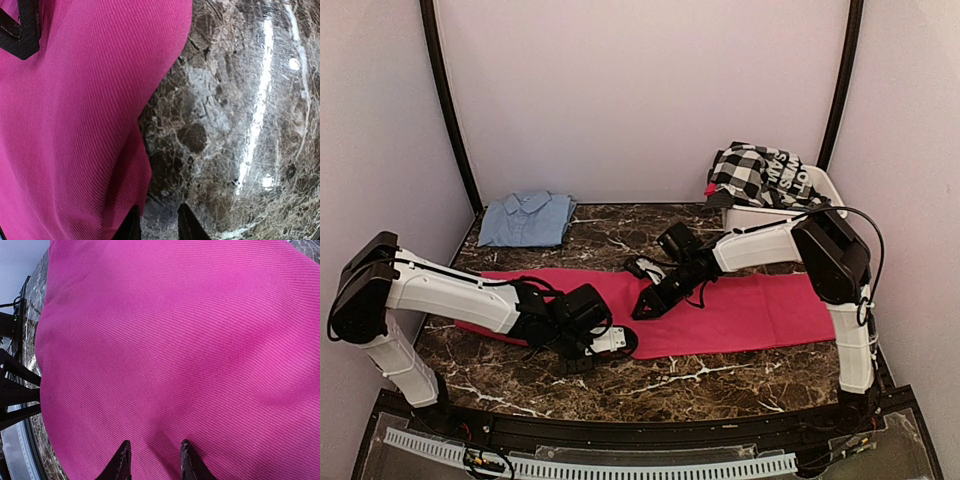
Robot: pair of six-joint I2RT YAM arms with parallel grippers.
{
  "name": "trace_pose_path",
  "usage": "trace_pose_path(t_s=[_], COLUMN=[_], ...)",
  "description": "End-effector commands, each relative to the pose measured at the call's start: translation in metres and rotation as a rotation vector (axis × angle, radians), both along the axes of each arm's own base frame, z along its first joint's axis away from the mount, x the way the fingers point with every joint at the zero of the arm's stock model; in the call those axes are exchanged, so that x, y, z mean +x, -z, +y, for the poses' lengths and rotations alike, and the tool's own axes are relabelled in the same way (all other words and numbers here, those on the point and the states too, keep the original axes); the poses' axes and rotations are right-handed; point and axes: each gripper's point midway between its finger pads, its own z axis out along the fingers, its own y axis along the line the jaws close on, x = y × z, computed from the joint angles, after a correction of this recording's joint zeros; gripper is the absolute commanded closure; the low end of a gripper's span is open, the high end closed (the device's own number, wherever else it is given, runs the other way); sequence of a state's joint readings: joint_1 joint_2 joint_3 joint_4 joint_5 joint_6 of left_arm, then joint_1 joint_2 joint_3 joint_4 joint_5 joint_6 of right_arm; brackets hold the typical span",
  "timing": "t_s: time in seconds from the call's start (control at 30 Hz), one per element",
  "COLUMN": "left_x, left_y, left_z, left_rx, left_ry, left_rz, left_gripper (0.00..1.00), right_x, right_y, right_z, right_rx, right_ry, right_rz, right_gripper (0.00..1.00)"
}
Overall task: Fold and stack the mixed laundry pile
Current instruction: Smooth out the rectangle-folded trousers at the center of the board.
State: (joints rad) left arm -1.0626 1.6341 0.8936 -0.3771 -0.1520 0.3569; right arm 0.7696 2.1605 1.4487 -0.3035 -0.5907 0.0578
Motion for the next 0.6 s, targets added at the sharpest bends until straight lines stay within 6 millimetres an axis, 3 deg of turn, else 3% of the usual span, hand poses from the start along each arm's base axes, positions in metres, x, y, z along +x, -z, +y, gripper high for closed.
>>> trace_pose_path(t_s=[0.0,0.23,0.57], left_x=[-0.012,0.007,0.009], left_y=[-0.019,-0.021,-0.008], left_z=[0.001,0.0,-0.003], left_rx=[-0.044,-0.033,-0.003], left_ry=[0.027,0.02,0.048], left_rz=[0.019,-0.024,0.015], left_gripper=[0.74,0.7,0.73], right_x=[0.0,0.0,0.001], right_y=[0.021,0.019,0.021], right_z=[-0.009,-0.008,-0.009], right_rx=[-0.049,-0.042,-0.048], right_ry=[0.01,0.007,0.011], right_rz=[0.029,0.03,0.032], right_gripper=[0.69,0.69,0.7])
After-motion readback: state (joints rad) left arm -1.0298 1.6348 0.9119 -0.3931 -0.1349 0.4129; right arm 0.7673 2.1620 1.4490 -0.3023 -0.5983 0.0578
